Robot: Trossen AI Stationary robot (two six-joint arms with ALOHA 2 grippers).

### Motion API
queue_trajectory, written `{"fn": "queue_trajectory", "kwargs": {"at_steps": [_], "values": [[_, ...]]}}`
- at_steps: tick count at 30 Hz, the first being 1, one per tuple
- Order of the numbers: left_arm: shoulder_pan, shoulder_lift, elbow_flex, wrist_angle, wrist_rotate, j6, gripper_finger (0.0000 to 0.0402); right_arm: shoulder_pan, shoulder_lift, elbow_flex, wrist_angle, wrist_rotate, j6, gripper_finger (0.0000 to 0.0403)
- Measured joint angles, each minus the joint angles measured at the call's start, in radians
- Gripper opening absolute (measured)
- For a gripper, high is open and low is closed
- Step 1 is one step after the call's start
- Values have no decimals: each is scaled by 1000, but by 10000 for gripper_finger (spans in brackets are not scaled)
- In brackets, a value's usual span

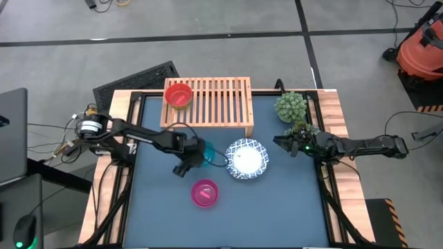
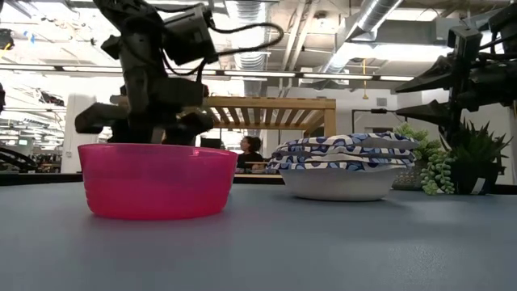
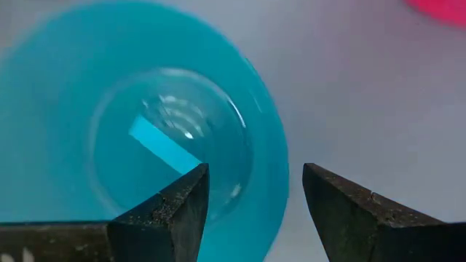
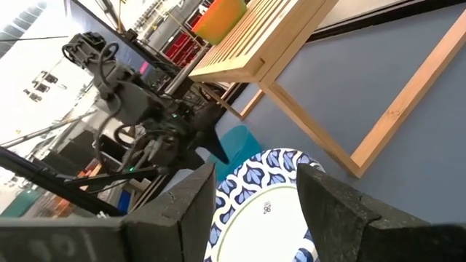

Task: Place and stack bowls onto a shelf
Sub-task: Stack the blue bowl on top of the orange bowl on the shelf

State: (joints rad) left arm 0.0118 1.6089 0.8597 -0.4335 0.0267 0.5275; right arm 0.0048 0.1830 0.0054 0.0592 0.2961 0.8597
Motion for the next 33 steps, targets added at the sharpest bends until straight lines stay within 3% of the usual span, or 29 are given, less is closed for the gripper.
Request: {"fn": "queue_trajectory", "kwargs": {"at_steps": [4, 13, 23, 33], "values": [[-13, 12, 0, -3, -40, -24, 163, 0, 0, 0, 0, -6, 5, 218], [-31, 12, 50, -67, -81, -26, 10, 0, 0, 0, -1, -7, 5, 218], [-36, 11, 137, -211, -44, -67, 0, 0, 0, 0, -1, -7, 5, 218], [-36, -54, 304, -440, 152, -223, 0, 0, 0, 0, -1, -7, -3, 218]]}}
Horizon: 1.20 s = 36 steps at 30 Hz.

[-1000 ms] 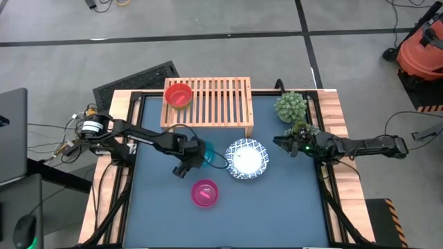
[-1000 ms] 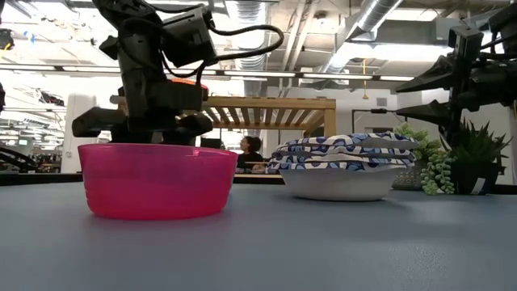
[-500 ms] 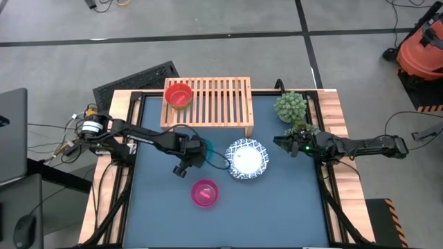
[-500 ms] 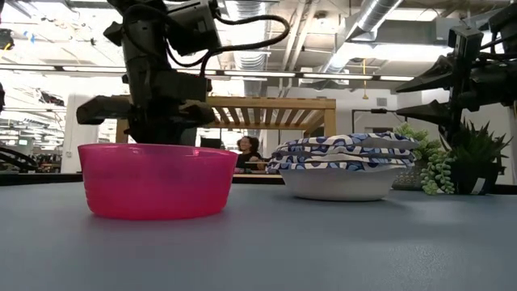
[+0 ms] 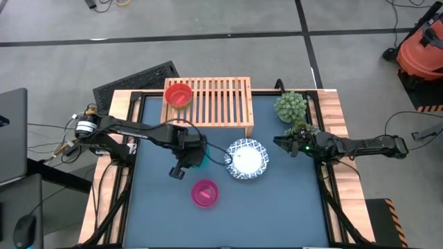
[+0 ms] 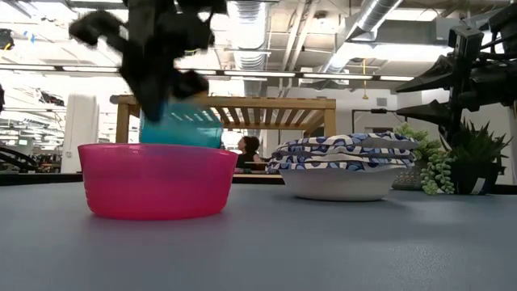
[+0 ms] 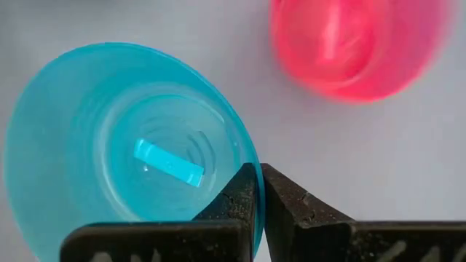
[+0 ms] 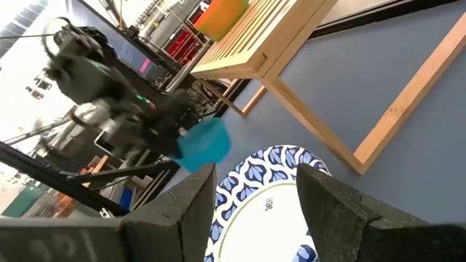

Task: Place and stack bowls onto a shelf
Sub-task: Stack the blue bowl on top of the orange bowl on the shelf

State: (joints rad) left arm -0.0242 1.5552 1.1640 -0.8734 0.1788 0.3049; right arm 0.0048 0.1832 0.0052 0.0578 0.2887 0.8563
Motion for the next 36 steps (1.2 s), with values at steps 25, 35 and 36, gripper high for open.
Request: {"fn": "queue_trajectory", "kwargs": {"at_steps": [25, 35, 36], "values": [[131, -280, 480, -201, -766, -106, 0, 1, 0, 0, 0, 0, -18, 218], [349, -143, 479, -335, -611, 23, 0, 1, 0, 0, 0, 0, -17, 218], [363, -126, 479, -344, -580, 51, 0, 1, 1, 0, 0, 0, -17, 218]]}}
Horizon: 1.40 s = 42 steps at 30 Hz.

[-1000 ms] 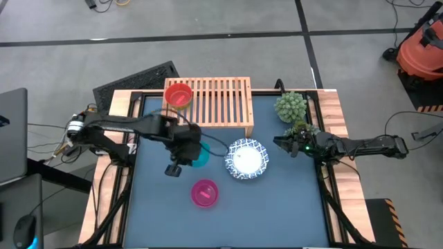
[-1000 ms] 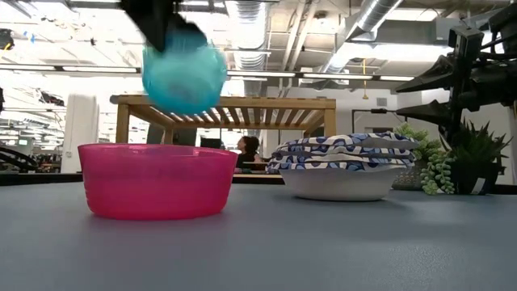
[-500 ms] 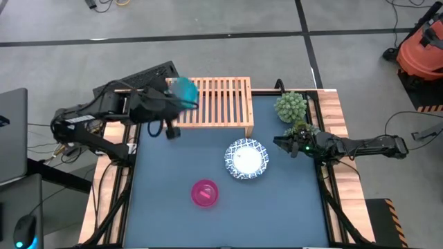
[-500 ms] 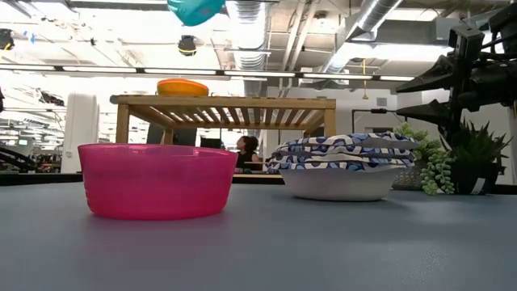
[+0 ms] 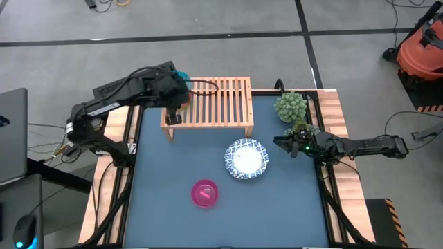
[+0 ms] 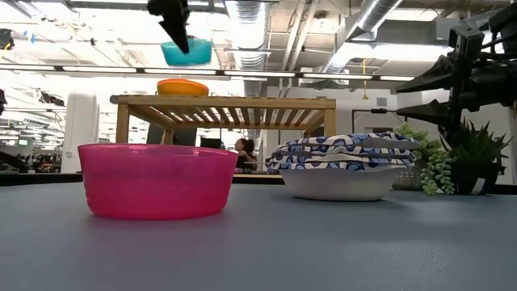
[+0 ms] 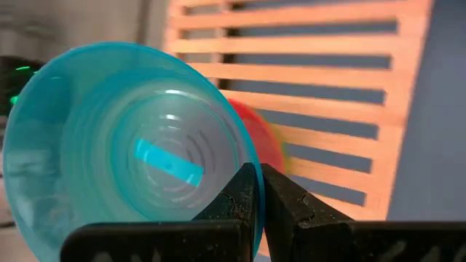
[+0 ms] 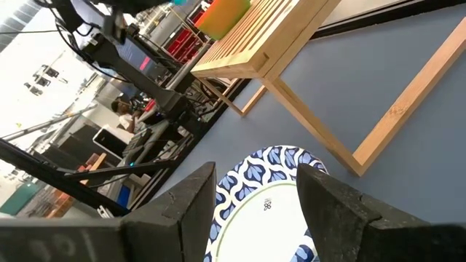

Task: Place and stack bowls onto a shelf
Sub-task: Stack the blue bowl on top of the orange bowl on the shelf

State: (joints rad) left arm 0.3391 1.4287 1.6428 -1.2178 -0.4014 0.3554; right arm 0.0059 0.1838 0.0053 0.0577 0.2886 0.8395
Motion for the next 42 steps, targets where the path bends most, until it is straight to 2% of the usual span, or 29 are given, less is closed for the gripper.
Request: {"fn": "queue_trajectory", "kwargs": {"at_steps": [4, 9, 15, 42], "values": [[52, 47, -1, -22, 75, 87, 0, 0, 0, 0, 0, 0, 17, 218], [111, 57, -1, -37, 101, 129, 0, 0, 0, 0, 0, 0, 25, 218], [177, 51, -1, -53, 248, 126, 0, 0, 0, 0, 0, 0, 27, 218], [194, 50, -11, -51, 291, 156, 0, 0, 0, 0, 0, 9, 25, 218]]}}
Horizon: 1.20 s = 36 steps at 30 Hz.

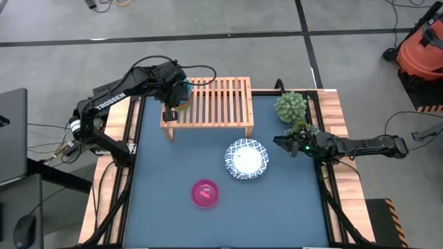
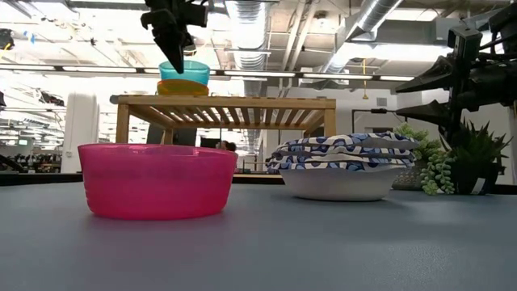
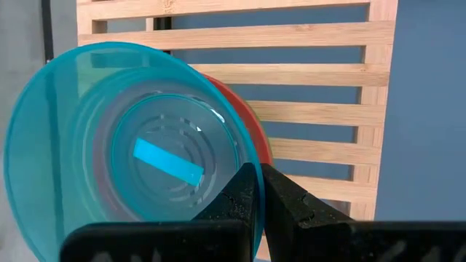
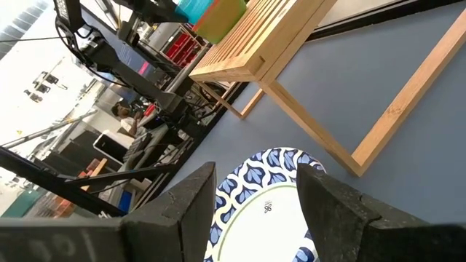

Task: Place and stack bowls onto a shelf
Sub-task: Stack the blue bowl on top of the orange bowl on the shelf, then stack the pink bowl on top of the blue bowl on the shelf

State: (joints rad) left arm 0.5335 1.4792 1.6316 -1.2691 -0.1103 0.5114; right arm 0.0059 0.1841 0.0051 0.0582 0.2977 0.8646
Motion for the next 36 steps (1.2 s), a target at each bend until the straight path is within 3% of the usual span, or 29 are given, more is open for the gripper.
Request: {"fn": "queue_trajectory", "kwargs": {"at_steps": [6, 21, 27, 30, 36], "values": [[0, 0, 0, 3, 1, -1, 16, 0, 0, 0, 0, 0, 0, 218], [0, 0, 4, 10, -50, -19, 129, 0, 0, 0, 0, 0, -2, 218], [0, 0, 51, 7, -85, -41, 151, 0, 0, 0, 0, 0, -6, 218], [-7, 0, 91, 2, -9, -71, 149, 0, 0, 0, 0, 0, -8, 218], [-95, -17, 138, -25, 290, -200, 148, 0, 0, 0, 0, 0, -8, 218]]}}
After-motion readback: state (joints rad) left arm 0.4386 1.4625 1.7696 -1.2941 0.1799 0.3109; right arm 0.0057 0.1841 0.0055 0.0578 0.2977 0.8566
